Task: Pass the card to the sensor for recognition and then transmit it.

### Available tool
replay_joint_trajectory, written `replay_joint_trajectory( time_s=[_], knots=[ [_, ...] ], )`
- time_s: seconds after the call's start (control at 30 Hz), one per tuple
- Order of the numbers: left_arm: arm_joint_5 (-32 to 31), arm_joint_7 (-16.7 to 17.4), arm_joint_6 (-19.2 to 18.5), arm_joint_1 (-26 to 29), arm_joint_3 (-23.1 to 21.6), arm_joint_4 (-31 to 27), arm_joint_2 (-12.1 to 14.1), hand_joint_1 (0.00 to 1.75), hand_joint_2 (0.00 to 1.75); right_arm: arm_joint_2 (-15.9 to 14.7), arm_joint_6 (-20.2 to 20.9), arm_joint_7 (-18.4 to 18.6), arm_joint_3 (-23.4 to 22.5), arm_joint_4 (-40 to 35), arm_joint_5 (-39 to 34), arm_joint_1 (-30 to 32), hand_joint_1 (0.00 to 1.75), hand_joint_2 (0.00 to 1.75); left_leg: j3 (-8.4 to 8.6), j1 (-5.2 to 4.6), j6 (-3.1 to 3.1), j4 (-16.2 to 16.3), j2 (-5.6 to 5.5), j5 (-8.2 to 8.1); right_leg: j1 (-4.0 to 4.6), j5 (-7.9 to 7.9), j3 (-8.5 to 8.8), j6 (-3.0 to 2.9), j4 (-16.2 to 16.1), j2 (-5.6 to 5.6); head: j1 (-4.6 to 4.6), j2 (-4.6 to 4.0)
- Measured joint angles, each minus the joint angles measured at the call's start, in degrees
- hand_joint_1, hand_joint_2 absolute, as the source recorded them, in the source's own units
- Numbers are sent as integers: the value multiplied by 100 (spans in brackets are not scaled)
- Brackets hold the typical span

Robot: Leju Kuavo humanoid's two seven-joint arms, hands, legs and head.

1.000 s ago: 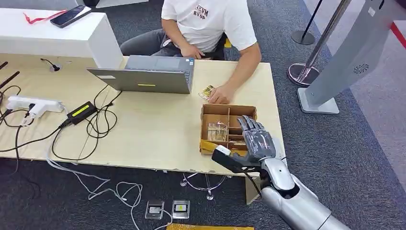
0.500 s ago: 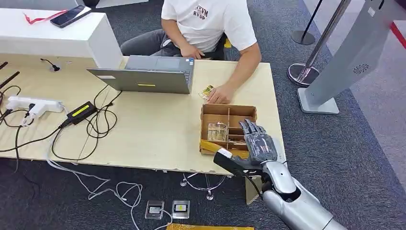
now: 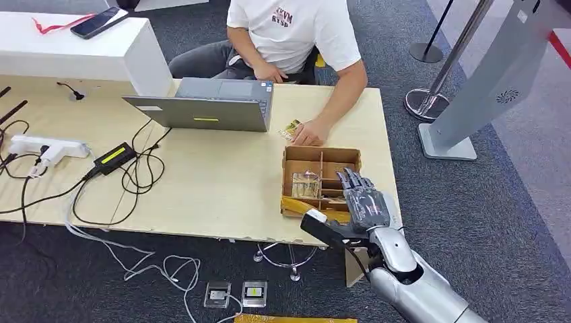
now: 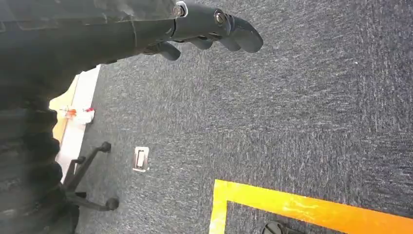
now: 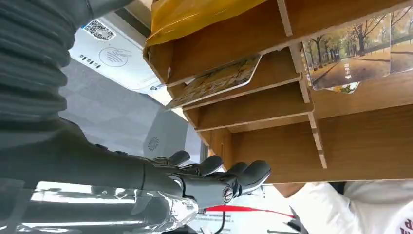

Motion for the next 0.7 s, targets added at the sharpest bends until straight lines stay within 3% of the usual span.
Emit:
replay_joint_trajectory(
  time_s=[0.03, 0.07, 0.1, 0.7],
  knots=[
    [0, 0, 0, 0, 0, 0, 0, 0, 175, 0, 0, -2, 0, 0, -13, 0, 24, 175, 0, 0, 0, 0, 0, 0, 0, 0, 0, 0, 0, 0, 0, 0],
    [0, 0, 0, 0, 0, 0, 0, 0, 175, 0, 0, -13, 0, 2, -24, 1, 157, 175, 0, 0, 0, 0, 0, 0, 0, 0, 0, 0, 0, 0, 0, 0],
    [0, 0, 0, 0, 0, 0, 0, 0, 175, 0, 0, -28, 0, 9, -28, 1, 175, 175, 0, 0, 0, 0, 0, 0, 0, 0, 0, 0, 0, 0, 0, 0],
    [24, -66, 0, -1, 0, 0, -4, 0, 175, 22, -18, -155, -55, 155, -151, -5, 175, 175, 0, 0, 0, 0, -1, 0, 0, 0, 1, 0, 0, 0, -2, 0]
  ],
)
